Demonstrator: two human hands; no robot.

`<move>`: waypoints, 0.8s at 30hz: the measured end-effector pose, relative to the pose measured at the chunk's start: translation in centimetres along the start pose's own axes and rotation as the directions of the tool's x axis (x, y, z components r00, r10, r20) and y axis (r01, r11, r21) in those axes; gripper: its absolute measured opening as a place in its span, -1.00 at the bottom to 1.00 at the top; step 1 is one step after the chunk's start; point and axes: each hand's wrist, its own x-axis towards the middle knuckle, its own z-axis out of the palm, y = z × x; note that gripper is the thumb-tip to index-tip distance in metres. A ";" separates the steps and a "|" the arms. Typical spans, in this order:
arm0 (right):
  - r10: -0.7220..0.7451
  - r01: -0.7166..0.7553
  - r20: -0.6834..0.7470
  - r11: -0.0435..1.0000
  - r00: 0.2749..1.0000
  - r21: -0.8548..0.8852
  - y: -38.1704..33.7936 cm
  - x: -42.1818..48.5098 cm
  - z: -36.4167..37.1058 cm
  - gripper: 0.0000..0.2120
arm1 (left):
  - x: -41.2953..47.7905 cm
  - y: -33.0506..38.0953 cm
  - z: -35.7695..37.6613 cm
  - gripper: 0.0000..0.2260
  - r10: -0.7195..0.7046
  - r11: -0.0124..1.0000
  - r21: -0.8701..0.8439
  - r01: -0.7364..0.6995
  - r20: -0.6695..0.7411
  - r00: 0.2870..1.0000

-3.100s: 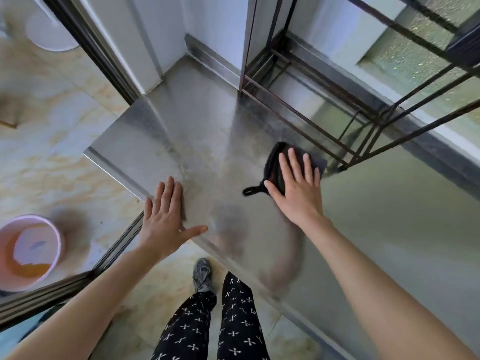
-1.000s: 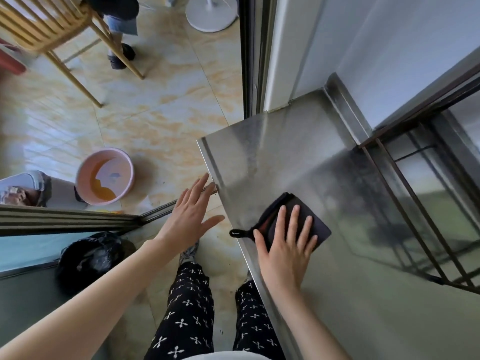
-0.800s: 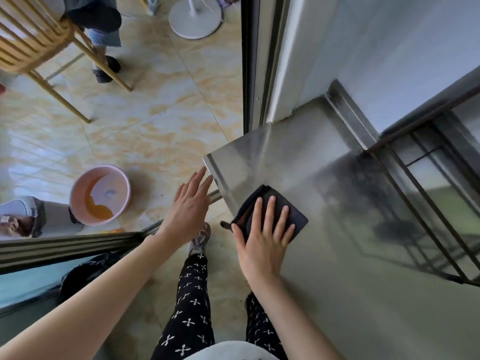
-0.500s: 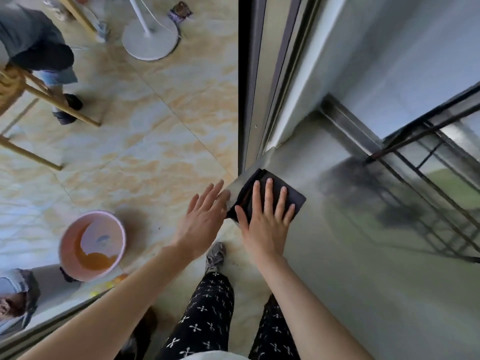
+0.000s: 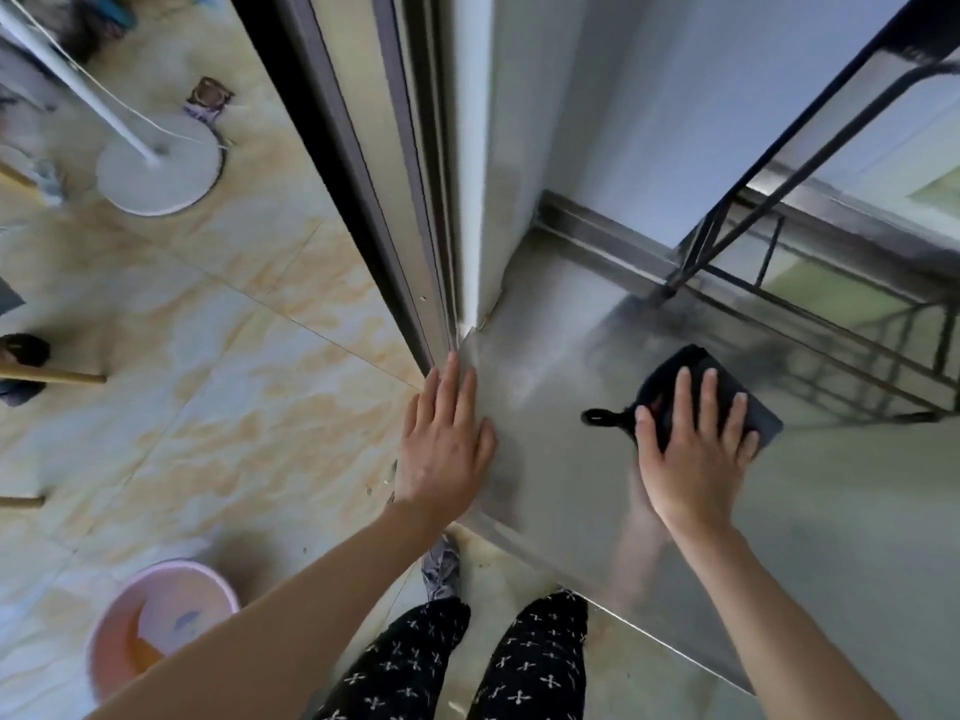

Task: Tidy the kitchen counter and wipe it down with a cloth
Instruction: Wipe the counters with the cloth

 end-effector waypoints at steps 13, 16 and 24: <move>-0.467 0.467 -0.019 0.884 0.884 -0.013 -11.8 8.0 0.9 -0.41 | 0.5 0.3 0.6 -0.49 -0.014 0.997 0.068 0.019 -0.064 0.998; -0.389 0.389 -0.038 0.921 0.921 0.000 -12.9 9.9 0.8 -0.41 | 0.6 0.1 0.7 -0.49 -0.008 0.997 0.080 0.013 -0.062 0.998; -0.290 0.291 -0.085 0.957 0.953 -0.002 -7.7 4.7 1.1 -0.43 | 0.6 0.2 0.7 -0.50 -0.013 0.998 0.054 0.018 -0.081 0.997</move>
